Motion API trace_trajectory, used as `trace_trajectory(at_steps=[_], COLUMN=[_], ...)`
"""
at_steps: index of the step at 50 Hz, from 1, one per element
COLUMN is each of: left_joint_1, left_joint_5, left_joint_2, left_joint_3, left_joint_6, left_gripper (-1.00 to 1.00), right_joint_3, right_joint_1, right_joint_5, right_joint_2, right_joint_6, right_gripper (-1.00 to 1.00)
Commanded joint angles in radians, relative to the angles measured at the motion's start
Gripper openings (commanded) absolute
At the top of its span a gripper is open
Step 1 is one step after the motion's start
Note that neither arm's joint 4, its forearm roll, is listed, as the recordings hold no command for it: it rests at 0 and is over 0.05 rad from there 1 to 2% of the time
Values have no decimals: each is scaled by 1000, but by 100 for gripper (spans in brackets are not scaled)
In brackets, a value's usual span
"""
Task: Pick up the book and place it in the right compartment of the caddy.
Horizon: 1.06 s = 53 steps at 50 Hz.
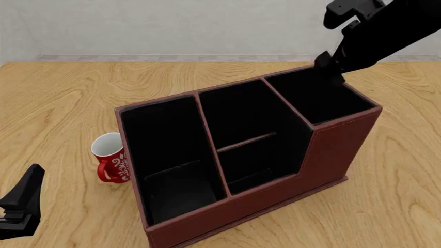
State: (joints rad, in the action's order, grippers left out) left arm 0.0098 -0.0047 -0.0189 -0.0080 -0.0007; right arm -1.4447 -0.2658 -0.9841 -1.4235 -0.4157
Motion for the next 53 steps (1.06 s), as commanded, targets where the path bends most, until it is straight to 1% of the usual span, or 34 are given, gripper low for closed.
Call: trace_trajectory(at_steps=[1,7,19,20,21,34,44,53], left_joint_1=[0,-1,0,0,0,-1,-1,-1], left_joint_5=[-5,-5,-5,-5,-5,-5,-5,-5], left_joint_2=[-4,-4,-4,-4,-4,-4,-4,-4], left_joint_3=[1,1,1,1,1,1,1,1], left_joint_6=[0,0,0,0,0,0,0,0], left_gripper=[100,100,100,100,100,100,100,100], right_joint_3=[7,4,-4,3,3,20,39,51], right_joint_1=[-16,-20,-42,-25,-25,-55,-61,-83], right_joint_5=[-9,-19,-64,-58,-58,-91,-95,-92], right_joint_2=[16,30,105,112,112,211,264,296], right_joint_6=[97,97,93,71,71,97,97,125], right_gripper=[100,100,100,100,100,100,100,100])
